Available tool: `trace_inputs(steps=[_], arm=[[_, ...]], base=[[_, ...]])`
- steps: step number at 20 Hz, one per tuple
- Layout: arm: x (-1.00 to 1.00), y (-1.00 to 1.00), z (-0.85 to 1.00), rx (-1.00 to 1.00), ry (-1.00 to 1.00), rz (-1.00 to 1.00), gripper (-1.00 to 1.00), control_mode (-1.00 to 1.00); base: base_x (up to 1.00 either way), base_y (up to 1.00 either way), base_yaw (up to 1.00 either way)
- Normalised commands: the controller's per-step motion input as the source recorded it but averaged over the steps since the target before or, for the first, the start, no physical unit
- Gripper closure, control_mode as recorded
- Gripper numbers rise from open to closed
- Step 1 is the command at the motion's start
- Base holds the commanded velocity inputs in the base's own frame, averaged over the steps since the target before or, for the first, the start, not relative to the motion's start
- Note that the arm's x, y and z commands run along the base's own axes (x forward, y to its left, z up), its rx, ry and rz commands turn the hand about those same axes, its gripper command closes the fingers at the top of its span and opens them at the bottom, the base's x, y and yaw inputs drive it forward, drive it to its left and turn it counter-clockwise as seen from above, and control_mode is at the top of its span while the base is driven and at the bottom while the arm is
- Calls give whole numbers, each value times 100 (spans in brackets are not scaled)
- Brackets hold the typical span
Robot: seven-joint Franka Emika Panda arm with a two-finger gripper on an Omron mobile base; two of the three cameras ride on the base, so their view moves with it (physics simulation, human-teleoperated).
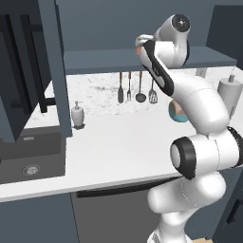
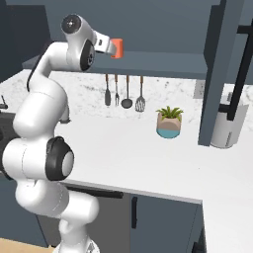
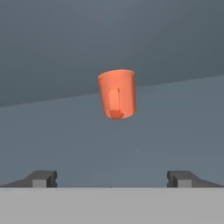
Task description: Gather all objects into one cabinet and sort the glasses and bowls to opposite sides.
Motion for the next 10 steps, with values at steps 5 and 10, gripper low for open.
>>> trace_inputs(steps=[5, 10], arm=[[52, 0, -6, 0, 8, 0, -100, -100], [45, 0, 0, 0, 6, -1, -100, -100]], base=[[0, 0, 0], [0, 0, 0]])
